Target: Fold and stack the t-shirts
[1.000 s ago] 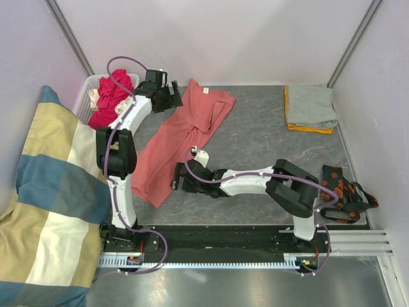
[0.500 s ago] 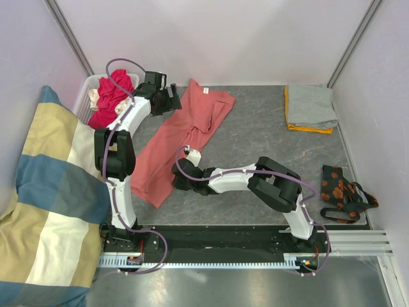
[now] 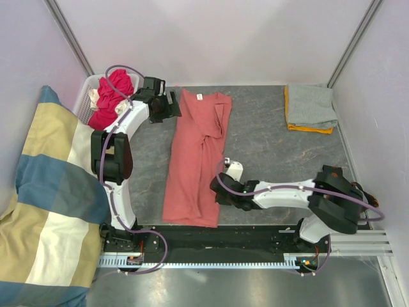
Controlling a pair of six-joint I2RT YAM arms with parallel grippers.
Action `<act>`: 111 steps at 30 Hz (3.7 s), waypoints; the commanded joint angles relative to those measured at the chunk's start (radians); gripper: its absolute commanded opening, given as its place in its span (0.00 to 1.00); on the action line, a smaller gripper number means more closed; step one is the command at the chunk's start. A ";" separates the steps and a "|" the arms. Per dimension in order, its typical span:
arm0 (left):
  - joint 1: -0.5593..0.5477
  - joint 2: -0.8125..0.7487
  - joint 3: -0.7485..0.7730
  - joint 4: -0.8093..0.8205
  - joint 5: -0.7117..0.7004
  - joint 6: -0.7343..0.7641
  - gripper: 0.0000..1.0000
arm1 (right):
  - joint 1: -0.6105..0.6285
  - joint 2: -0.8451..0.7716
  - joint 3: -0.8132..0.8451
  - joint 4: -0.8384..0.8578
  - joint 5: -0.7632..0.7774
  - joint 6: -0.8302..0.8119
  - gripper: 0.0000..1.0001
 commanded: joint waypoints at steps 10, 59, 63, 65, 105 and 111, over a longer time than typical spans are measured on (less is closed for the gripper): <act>-0.044 -0.196 -0.210 0.034 0.041 -0.054 1.00 | 0.001 -0.340 -0.217 -0.271 0.064 0.034 0.09; -0.114 -0.150 -0.328 0.102 0.021 -0.085 1.00 | -0.588 0.802 1.242 -0.249 -0.367 -0.935 0.69; -0.116 -0.144 -0.328 0.102 0.019 -0.085 1.00 | -0.595 0.807 1.224 -0.248 -0.359 -0.937 0.70; -0.116 -0.140 -0.327 0.102 0.022 -0.083 1.00 | -0.601 0.805 1.218 -0.242 -0.356 -0.935 0.70; -0.151 -0.217 -0.458 0.118 0.032 -0.135 1.00 | -0.643 0.234 0.718 -0.154 -0.055 -0.754 0.76; -0.206 -0.389 -0.717 0.221 0.038 -0.247 1.00 | -0.644 0.045 0.397 -0.138 -0.144 -0.663 0.76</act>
